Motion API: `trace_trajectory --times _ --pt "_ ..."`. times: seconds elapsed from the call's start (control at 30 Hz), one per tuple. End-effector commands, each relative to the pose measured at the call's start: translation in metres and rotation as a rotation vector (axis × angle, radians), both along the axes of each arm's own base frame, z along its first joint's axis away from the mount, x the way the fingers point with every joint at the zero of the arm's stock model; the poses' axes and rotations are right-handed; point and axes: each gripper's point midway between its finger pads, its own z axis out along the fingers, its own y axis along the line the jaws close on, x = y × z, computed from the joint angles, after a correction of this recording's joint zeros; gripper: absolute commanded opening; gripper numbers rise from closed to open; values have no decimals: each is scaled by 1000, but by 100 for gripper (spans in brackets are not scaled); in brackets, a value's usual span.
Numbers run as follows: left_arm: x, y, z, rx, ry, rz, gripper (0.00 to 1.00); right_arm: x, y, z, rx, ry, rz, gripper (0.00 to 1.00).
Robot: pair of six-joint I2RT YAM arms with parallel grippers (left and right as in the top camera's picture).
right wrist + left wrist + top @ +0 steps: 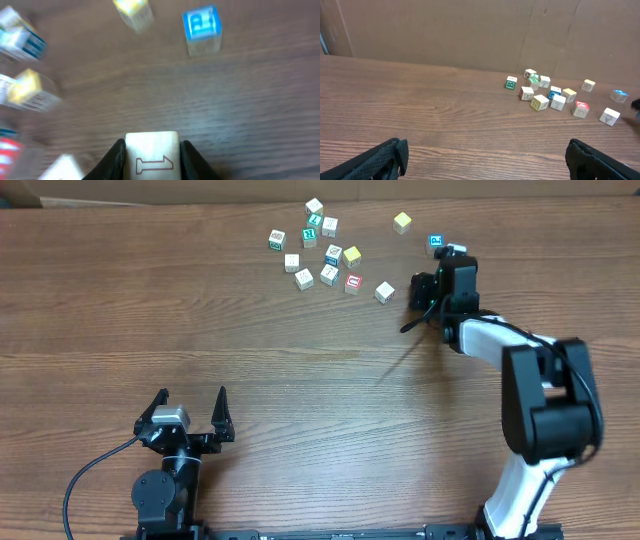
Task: Form a horizontal line
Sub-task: 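Close the right gripper on the '1' block and lift it, then carry the '1' block left toward the table center with the right gripper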
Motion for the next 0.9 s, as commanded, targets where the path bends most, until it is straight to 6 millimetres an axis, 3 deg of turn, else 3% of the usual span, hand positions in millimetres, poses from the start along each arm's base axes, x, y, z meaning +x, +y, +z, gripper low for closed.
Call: trace_trajectory --times 0.0,0.1,0.27,0.47,0.6,0.87 --pt "0 0 -1 -6 -1 1 100 -3 20 101 58 -169 74 24" --pt "0 0 -1 -6 -1 1 100 -26 49 137 111 -185 183 24" --pt "0 0 -1 -6 -1 1 100 -54 91 161 138 -189 288 24" --pt "0 0 -1 -5 -1 2 99 -86 148 153 142 -129 417 23" --pt "0 0 -1 -6 -1 1 100 -106 174 142 140 -74 478 21" --pt "-3 37 2 46 -9 216 99 -128 191 123 166 31 483 19"
